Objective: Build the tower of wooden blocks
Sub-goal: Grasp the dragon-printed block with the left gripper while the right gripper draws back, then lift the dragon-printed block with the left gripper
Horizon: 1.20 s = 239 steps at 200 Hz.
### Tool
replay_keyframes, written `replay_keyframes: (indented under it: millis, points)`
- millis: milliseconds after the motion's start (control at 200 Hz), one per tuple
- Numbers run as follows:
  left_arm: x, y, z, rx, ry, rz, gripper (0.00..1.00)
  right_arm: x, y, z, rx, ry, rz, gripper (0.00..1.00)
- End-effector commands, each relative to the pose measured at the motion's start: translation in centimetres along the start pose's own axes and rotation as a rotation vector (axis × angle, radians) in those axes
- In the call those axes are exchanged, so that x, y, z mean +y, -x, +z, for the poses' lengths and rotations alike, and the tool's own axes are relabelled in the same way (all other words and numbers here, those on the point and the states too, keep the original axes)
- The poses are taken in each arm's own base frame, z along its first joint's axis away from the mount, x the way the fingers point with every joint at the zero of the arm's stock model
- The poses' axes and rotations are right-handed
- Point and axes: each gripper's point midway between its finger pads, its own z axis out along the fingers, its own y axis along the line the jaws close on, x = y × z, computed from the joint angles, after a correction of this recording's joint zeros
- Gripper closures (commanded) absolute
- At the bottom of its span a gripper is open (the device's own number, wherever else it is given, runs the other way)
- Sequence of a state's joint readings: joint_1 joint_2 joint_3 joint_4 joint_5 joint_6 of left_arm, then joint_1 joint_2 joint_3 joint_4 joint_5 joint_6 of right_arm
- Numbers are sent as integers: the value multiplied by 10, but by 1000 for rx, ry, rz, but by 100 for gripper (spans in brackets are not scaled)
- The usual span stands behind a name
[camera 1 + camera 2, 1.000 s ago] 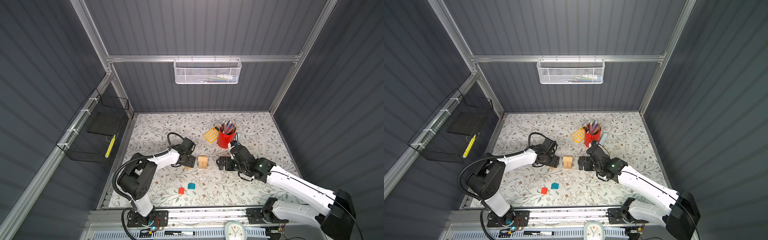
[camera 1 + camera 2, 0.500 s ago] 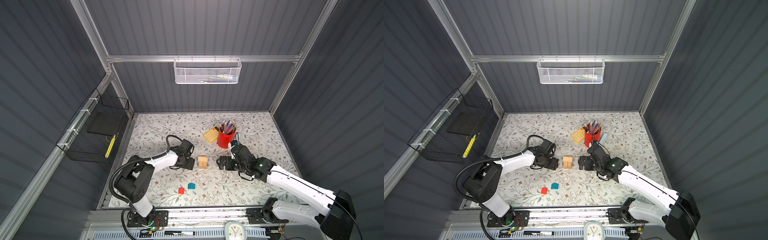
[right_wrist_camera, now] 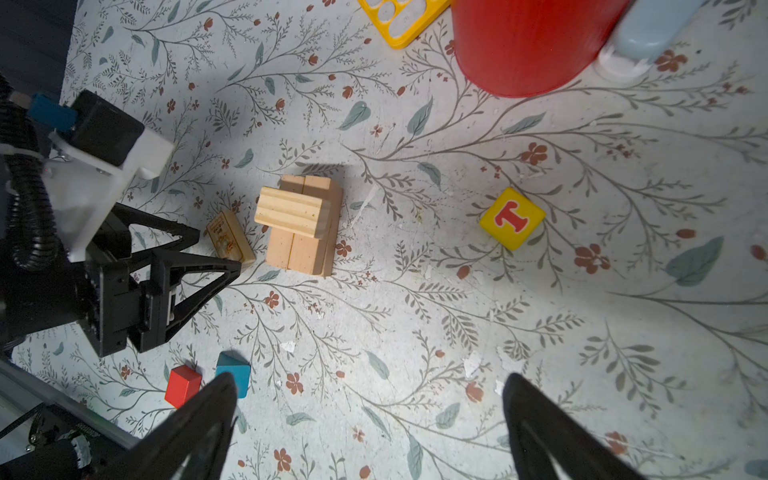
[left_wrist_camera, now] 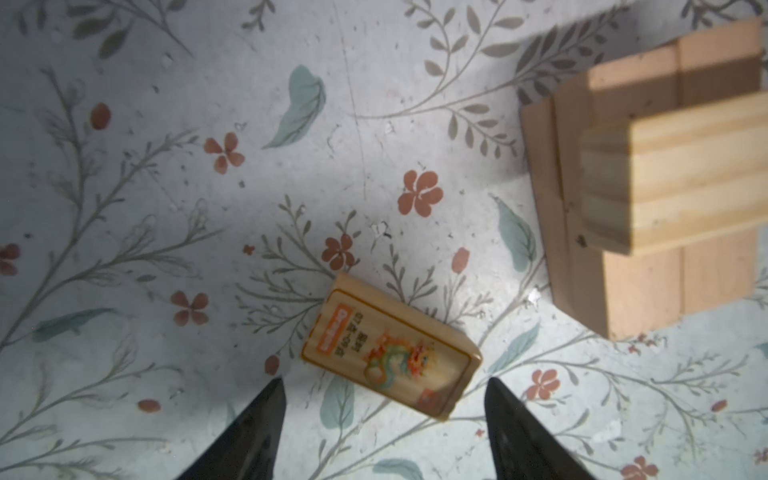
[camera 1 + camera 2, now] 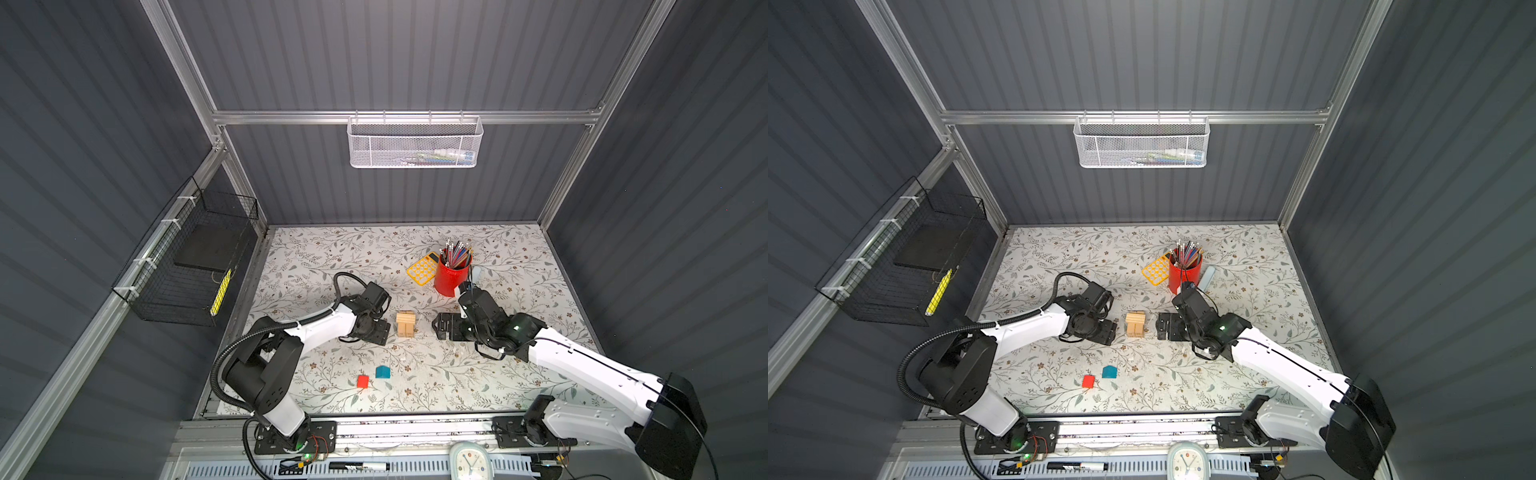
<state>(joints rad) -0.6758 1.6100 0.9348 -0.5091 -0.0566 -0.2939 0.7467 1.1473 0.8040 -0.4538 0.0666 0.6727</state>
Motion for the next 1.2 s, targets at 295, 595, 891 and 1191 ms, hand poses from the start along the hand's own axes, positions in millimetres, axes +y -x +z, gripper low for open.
replay_keyframes:
  millis: [295,595,891,1191]
  points:
    - [-1,-9,0,53,88,130,17,-4,-1,0,5,-7,9,1]
    - [17,9,6,9,157,90,18,-4,-3,1,8,-6,16,1]
    - [17,25,13,-20,133,74,23,-5,-3,2,11,-8,13,1]
    - [33,25,17,-14,131,5,27,-6,-3,3,11,-12,15,1]
